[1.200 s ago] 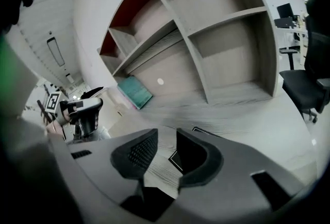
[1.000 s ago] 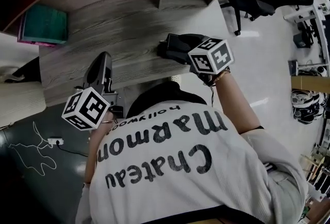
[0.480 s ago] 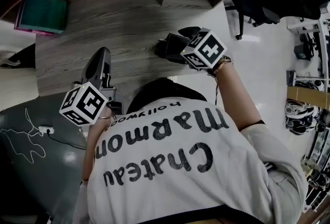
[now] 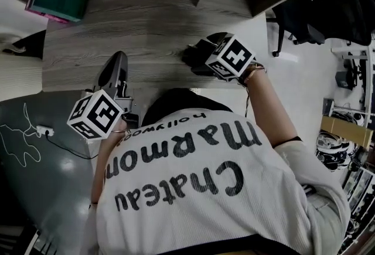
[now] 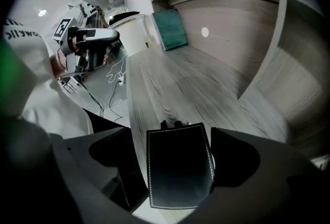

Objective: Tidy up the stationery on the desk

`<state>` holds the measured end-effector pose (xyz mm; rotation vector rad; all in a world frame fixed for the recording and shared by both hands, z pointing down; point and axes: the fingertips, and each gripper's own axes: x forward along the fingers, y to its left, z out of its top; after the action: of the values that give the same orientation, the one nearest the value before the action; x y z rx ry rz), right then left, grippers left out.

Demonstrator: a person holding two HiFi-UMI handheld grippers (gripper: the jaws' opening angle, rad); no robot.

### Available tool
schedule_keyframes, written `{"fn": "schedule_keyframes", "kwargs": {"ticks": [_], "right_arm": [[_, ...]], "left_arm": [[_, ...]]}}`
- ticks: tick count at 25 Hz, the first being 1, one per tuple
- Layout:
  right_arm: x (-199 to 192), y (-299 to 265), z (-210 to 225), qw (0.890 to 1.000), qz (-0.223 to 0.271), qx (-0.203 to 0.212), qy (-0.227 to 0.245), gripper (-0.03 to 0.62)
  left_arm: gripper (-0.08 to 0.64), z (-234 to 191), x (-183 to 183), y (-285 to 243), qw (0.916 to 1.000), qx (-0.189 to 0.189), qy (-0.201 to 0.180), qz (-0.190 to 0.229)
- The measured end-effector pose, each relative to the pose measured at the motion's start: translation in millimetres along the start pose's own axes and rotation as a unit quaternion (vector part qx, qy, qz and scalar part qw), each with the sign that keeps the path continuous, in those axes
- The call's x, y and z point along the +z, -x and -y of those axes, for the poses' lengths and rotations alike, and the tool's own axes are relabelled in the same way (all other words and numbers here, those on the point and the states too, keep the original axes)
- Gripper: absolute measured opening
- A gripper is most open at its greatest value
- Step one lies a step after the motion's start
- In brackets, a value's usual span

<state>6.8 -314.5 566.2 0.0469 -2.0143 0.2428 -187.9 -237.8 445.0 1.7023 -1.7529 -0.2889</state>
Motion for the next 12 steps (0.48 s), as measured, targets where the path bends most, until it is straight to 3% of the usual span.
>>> {"fn": "schedule_keyframes", "kwargs": {"ticks": [12], "right_arm": [[1.0, -23.3, 6.4, 0.998, -0.049, -0.005, 0.044, 0.469]], "left_arm": [[0.017, -19.5, 0.1, 15.2, 0.9989, 0.036, 0.019, 0.022]]}}
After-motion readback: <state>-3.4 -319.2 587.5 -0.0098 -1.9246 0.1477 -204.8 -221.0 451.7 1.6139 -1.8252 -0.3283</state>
